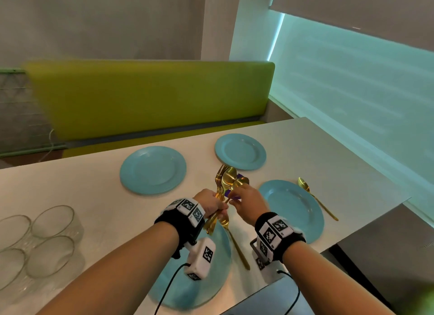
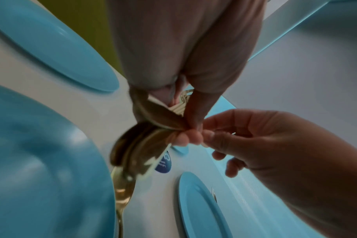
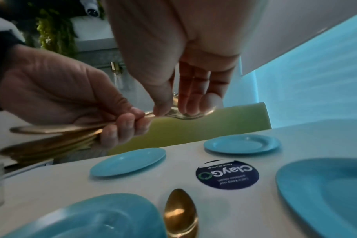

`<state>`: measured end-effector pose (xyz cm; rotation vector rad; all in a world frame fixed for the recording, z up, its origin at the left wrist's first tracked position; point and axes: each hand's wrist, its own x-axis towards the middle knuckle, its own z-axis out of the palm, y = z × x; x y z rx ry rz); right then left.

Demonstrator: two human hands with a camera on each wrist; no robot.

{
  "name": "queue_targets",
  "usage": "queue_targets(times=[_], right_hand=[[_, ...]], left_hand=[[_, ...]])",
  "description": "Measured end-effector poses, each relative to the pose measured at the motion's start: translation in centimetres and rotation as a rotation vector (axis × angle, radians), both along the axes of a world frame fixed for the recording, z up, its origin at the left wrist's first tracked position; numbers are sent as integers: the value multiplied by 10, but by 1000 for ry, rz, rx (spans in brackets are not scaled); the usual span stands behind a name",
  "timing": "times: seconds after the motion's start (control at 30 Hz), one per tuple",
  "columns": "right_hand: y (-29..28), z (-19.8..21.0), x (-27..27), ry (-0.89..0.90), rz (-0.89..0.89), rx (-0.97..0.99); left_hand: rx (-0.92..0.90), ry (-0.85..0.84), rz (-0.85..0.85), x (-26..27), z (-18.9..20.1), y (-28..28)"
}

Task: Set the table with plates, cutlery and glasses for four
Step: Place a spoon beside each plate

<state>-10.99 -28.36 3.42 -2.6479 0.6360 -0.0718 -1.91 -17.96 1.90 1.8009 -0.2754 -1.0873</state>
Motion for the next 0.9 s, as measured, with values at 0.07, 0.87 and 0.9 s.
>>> queue_targets(times=[0.07, 0.87, 0.9], right_hand=[[-12, 2, 7, 23, 84, -78], [-286, -20, 167, 378, -164, -147], [-294, -23, 169, 416, -208, -150]], left_hand=[[12, -19, -33, 7, 4, -8], [77, -11, 567, 171, -22, -123], [74, -6, 581, 175, -25, -125]])
